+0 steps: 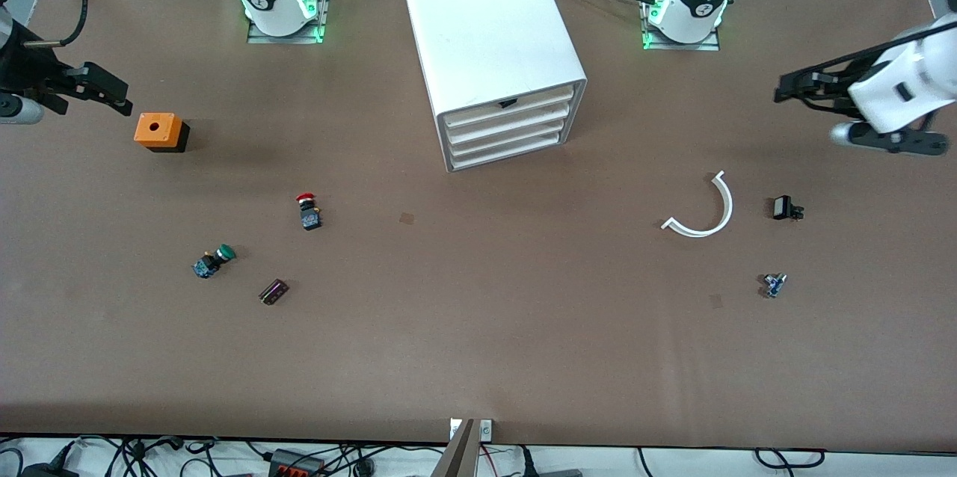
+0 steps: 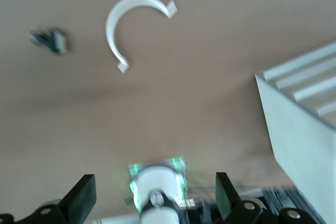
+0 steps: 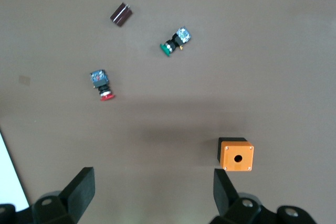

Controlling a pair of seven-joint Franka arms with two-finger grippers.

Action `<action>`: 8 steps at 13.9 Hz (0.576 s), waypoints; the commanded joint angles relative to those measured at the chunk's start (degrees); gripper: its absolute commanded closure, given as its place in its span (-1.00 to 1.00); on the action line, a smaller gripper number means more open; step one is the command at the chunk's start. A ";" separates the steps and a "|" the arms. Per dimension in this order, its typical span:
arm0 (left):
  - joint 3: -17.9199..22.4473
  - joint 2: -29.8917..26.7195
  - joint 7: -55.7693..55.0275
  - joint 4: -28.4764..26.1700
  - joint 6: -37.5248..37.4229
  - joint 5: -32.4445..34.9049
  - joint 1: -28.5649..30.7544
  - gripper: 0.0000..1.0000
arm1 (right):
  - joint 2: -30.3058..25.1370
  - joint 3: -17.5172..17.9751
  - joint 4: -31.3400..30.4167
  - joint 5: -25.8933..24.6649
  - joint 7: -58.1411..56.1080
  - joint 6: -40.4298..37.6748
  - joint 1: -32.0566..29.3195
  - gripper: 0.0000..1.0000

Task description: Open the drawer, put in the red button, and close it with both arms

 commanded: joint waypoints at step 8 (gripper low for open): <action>-2.04 13.39 23.25 -11.00 13.94 -34.40 -1.36 -1.00 | 8.67 0.05 1.94 0.10 -0.06 4.15 6.16 -1.00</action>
